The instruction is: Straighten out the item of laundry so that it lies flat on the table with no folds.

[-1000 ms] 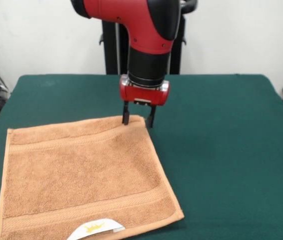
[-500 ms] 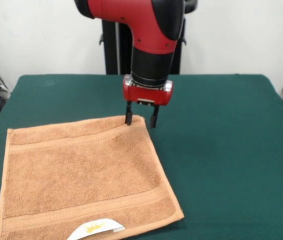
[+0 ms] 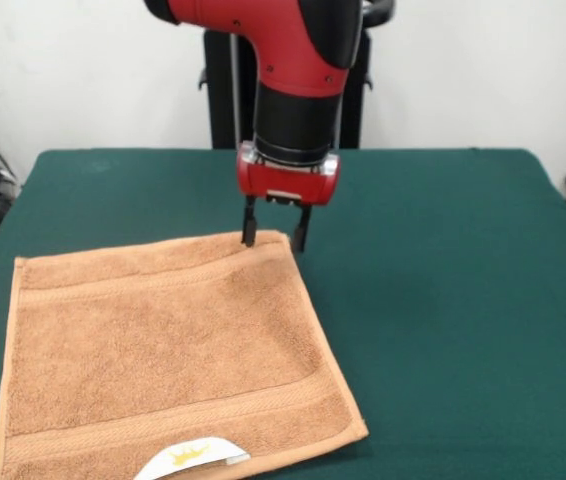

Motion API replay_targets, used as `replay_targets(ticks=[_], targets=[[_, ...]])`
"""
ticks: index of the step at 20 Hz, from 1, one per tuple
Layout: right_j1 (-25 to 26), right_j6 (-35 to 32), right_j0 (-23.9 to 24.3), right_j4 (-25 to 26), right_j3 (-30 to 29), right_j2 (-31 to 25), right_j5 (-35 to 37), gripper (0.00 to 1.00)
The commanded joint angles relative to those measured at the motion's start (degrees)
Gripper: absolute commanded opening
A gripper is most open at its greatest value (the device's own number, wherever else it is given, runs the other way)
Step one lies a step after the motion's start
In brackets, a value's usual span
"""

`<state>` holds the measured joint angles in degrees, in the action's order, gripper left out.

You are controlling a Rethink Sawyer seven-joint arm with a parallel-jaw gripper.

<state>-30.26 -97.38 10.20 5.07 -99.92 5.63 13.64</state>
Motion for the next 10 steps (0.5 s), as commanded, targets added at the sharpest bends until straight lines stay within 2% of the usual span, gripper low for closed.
replay_targets(ticks=[1, 7, 10], targets=[[-4.56, -2.53, 0.63, 1.43, -3.35, -5.74, 7.07, 1.0], [-9.86, -0.58, 0.97, 1.48, -5.24, -4.95, 13.52, 1.0], [-9.66, -1.0, 1.21, 1.88, -5.49, -5.24, 12.54, 1.0]])
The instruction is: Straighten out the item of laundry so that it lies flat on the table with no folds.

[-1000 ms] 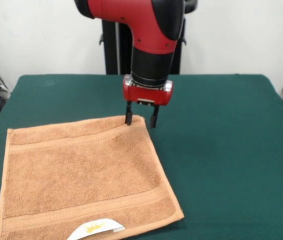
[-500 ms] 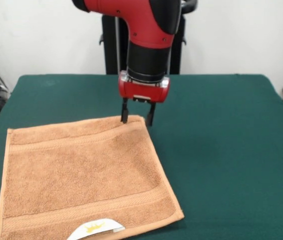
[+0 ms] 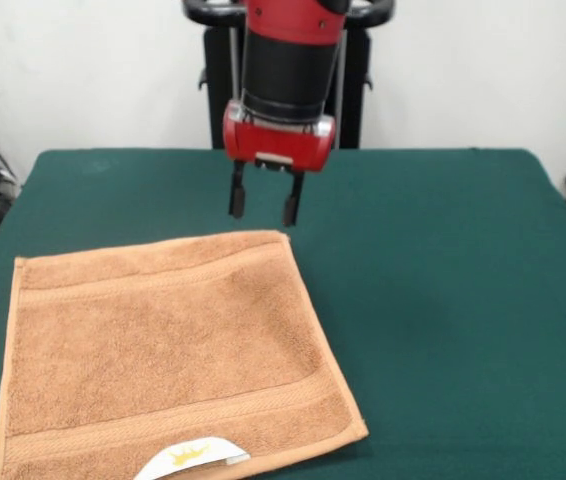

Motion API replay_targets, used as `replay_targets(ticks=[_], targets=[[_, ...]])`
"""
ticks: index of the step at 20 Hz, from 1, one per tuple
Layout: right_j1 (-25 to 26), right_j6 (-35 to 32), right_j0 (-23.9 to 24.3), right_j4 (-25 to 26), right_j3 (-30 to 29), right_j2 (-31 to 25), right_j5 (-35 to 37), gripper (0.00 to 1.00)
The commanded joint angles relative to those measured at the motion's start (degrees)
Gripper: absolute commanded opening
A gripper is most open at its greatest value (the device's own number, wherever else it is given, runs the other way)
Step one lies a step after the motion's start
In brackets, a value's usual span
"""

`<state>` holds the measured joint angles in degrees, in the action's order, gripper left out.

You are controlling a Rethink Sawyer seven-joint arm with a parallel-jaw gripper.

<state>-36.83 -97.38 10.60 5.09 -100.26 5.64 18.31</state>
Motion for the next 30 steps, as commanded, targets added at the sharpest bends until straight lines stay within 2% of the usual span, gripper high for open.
replay_targets(ticks=[1, 9, 30], targets=[[-2.42, -1.28, 0.93, 1.99, -4.98, -5.48, 7.01, 1.0], [1.86, -2.65, 1.71, 3.64, -4.88, -5.98, 0.64, 1.0], [5.38, -3.77, 2.89, 5.1, -3.25, -7.52, -3.46, 1.0]])
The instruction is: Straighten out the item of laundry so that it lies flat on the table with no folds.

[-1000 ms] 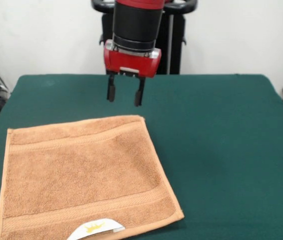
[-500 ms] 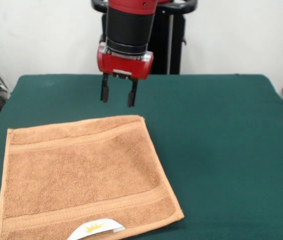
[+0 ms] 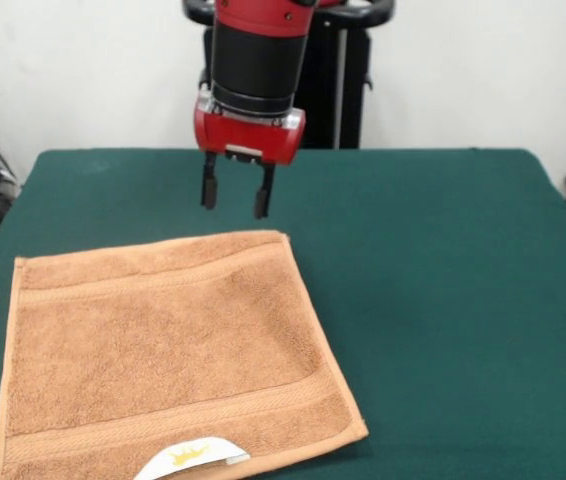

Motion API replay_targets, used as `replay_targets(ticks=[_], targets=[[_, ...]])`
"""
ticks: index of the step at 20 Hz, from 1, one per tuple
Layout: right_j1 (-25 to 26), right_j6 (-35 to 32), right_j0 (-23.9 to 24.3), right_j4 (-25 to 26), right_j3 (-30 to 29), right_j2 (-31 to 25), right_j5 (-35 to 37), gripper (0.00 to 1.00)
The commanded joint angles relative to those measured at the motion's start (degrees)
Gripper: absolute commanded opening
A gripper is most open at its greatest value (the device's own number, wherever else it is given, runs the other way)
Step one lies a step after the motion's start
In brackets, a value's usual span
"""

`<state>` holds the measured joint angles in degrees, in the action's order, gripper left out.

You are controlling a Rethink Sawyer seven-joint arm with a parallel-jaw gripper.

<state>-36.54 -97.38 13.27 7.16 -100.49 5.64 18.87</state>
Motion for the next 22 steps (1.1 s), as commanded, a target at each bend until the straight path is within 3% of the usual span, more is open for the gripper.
replay_targets(ticks=[1, 22], targets=[[5.19, -3.76, 0.2, 3.05, -2.96, -7.52, -4.13, 1.0], [10.35, -4.2, 0.1, 4.12, 0.69, -7.07, -8.66, 1.0]])
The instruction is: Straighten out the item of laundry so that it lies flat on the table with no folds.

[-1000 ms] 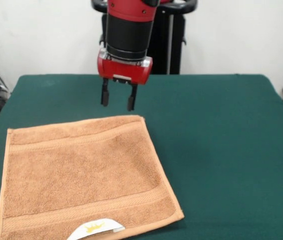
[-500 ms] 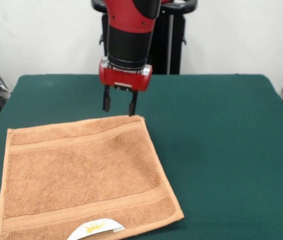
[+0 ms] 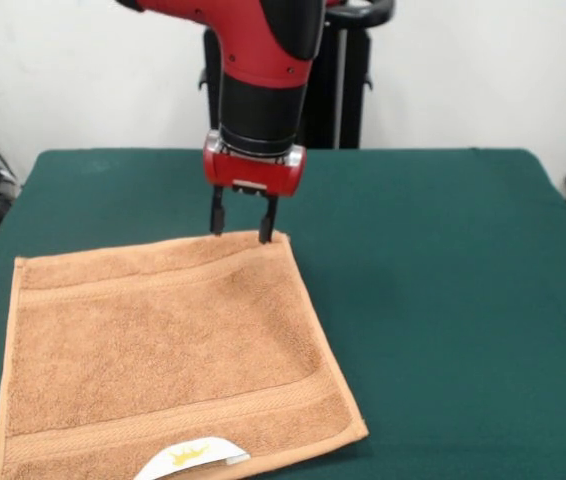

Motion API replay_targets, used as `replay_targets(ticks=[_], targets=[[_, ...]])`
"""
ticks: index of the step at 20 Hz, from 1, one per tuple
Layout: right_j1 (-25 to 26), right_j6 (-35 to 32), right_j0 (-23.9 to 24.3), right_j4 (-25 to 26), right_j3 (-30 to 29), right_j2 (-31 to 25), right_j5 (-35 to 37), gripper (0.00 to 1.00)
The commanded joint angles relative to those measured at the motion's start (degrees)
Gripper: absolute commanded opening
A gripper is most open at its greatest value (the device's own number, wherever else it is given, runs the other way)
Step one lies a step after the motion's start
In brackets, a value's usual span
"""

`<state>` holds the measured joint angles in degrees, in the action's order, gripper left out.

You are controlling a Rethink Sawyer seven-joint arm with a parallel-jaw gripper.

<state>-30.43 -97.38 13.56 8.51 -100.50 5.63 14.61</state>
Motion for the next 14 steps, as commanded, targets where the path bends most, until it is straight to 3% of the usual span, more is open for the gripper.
replay_targets(ticks=[1, 10, 14], targets=[[5.39, -4.42, -1.15, 3.14, 1.82, -5.81, -4.66, 1.0], [11.37, -5.11, -0.76, 5.26, 5.83, -5.28, -11.64, 1.0], [15.93, -6.0, 0.55, 6.72, 8.33, -6.42, -19.61, 1.0]])
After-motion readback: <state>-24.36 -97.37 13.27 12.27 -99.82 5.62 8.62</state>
